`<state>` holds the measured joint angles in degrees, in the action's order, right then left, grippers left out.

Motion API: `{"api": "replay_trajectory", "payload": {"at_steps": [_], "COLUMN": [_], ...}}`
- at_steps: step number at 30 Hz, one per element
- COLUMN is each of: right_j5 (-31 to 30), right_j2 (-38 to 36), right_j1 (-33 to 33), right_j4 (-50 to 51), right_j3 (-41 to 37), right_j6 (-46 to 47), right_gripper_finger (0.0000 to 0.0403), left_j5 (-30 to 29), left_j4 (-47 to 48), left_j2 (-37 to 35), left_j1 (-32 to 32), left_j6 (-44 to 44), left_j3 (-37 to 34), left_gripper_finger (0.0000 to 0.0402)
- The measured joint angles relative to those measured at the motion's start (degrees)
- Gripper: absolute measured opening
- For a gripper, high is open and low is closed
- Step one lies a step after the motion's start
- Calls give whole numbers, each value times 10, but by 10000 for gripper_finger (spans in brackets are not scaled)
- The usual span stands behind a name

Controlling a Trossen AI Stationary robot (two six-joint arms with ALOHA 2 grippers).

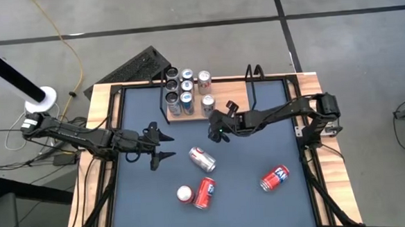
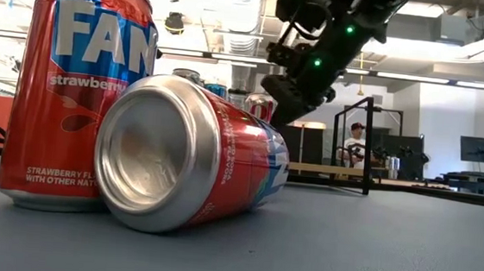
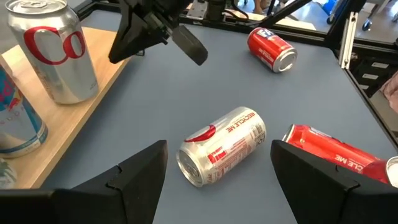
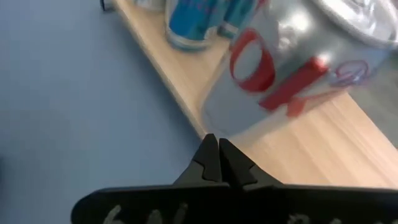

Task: Place canned beverage on shelf
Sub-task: Put the right silver soda can aligned with the other silver soda can on the shelf

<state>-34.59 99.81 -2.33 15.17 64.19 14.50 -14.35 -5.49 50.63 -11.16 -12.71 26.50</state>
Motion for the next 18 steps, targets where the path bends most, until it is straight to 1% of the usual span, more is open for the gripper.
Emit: {"api": "replay_trajectory", "payload": {"at_steps": [5, 9, 11, 18], "right_j5": [11, 61, 73, 63], "right_j2": [4, 4, 4, 4], "right_j1": [-9, -20, -22, -36], "right_j4": [-14, -47, -57, -64], "right_j3": [0, 0, 0, 0], "right_j6": [-5, -26, -30, -56], "right_gripper_finger": [0, 0, 0, 0], "left_j5": [-5, -11, -11, -15], "left_j4": [6, 7, 8, 13], "left_j2": [0, 0, 0, 0], "left_j1": [0, 0, 0, 0], "left_j6": [1, 4, 4, 5], "left_j3": [0, 0, 0, 0], "left_gripper_finger": [275, 275, 275, 275]}}
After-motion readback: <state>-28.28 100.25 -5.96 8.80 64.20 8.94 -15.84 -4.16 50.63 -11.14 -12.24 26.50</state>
